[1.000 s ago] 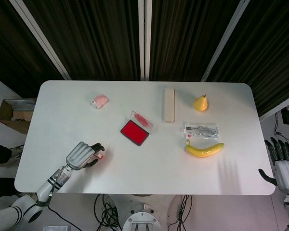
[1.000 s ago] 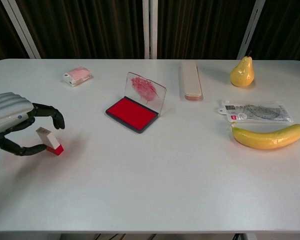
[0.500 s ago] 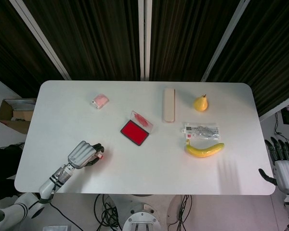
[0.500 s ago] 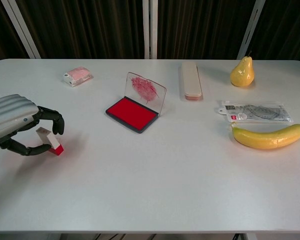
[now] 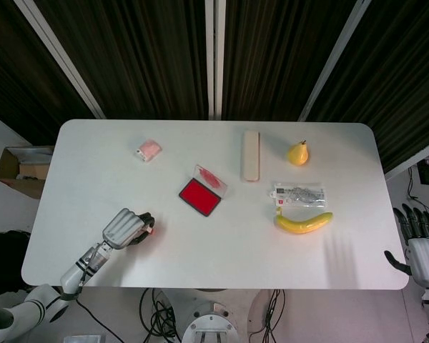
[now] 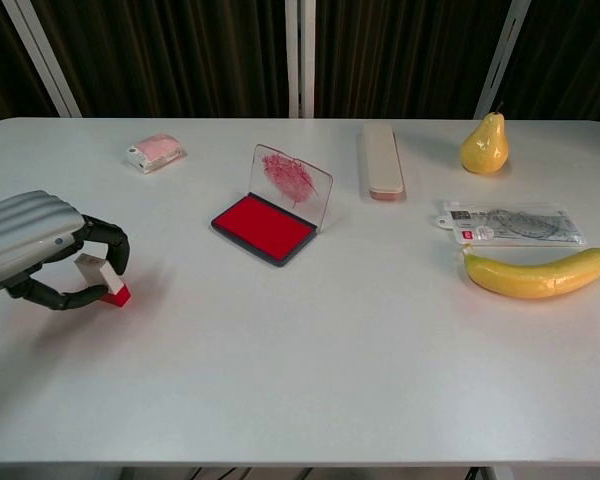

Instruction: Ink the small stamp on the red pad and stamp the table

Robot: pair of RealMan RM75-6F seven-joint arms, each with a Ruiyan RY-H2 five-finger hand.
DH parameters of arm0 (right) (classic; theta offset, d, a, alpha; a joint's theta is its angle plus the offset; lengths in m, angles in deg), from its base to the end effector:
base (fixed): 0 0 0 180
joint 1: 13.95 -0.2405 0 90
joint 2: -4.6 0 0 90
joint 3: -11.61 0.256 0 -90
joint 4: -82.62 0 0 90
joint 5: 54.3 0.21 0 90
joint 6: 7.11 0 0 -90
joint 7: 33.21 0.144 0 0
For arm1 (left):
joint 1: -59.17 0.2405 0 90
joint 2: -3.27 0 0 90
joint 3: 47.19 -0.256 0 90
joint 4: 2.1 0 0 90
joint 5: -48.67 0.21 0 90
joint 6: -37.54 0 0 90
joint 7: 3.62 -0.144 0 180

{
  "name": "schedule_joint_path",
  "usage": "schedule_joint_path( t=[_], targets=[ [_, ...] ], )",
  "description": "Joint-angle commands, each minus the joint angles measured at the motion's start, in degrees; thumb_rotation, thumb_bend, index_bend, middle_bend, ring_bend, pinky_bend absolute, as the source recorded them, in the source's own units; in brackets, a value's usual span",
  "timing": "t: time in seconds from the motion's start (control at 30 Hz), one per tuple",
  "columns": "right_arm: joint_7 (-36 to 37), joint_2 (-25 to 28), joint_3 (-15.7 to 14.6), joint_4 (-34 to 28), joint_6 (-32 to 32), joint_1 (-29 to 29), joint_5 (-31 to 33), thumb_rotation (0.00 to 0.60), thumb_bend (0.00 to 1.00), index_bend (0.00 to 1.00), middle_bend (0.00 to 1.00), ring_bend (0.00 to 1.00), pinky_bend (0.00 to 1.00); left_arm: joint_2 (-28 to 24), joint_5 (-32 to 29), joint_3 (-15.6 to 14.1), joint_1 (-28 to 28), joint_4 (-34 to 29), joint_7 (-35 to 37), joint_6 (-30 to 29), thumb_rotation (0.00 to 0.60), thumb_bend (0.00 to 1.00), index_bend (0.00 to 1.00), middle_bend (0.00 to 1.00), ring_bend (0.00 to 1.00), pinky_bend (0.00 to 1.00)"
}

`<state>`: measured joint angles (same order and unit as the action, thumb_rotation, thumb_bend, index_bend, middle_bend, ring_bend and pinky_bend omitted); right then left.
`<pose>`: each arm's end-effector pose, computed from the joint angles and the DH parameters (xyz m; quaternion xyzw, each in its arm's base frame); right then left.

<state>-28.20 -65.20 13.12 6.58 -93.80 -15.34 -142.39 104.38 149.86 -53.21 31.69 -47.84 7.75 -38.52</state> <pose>-0.3617 -0.1580 0.1546 0.6060 -0.3674 0.3496 0.6128 -0.2656 0.2689 -0.0416 -0.7936 -0.2659 -0.4118 0.3604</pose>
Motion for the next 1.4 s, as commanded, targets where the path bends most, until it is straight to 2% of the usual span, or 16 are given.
schedule_joint_path(
  t=[0.03,0.4,0.63,1.0,1.2,1.4],
  targets=[
    [0.0,0.0,0.0,0.1,0.0,0.0,0.1,0.6,0.12,0.0,0.0,0.0,0.0,0.1,-0.2,-0.1,0.0,0.1,0.2,0.0,0.6,0.35,0.52,0.52,0.95,1.0],
    [-0.1,-0.2,0.0,0.3,0.1,0.0,0.0,0.6,0.12,0.0,0.0,0.0,0.0,0.1,-1.9,0.2,-0.1,-0.5,3.1,0.6,0.6,0.39,0.57,0.58,0.96,1.0],
    [-0.1,-0.1,0.1,0.2,-0.1,0.0,0.1,0.6,0.12,0.0,0.0,0.0,0.0,-1.0,-2.9,1.3,-0.8,-2.6,7.0,0.0,0.6,0.42,0.6,0.61,0.96,1.0],
    [0.4,-0.2,0.2,0.6,-0.1,0.1,0.2,0.6,0.12,0.0,0.0,0.0,0.0,-3.1,-3.0,3.4,-3.9,-6.2,7.0,0.1,0.6,0.45,0.62,0.65,0.98,1.0],
    [0.2,-0.2,0.3,0.4,-0.3,0.1,0.1,0.6,0.12,0.0,0.0,0.0,0.0,-3.1,-3.7,7.2,-10.5,-8.6,8.3,4.8,0.6,0.46,0.63,0.67,0.98,1.0],
    [0.2,0.1,0.4,0.0,-0.9,0.4,0.2,0.6,0.12,0.0,0.0,0.0,0.0,-0.4,-6.5,11.1,-18.2,-7.8,9.4,13.9,0.6,0.46,0.64,0.67,0.99,1.0]
  ],
)
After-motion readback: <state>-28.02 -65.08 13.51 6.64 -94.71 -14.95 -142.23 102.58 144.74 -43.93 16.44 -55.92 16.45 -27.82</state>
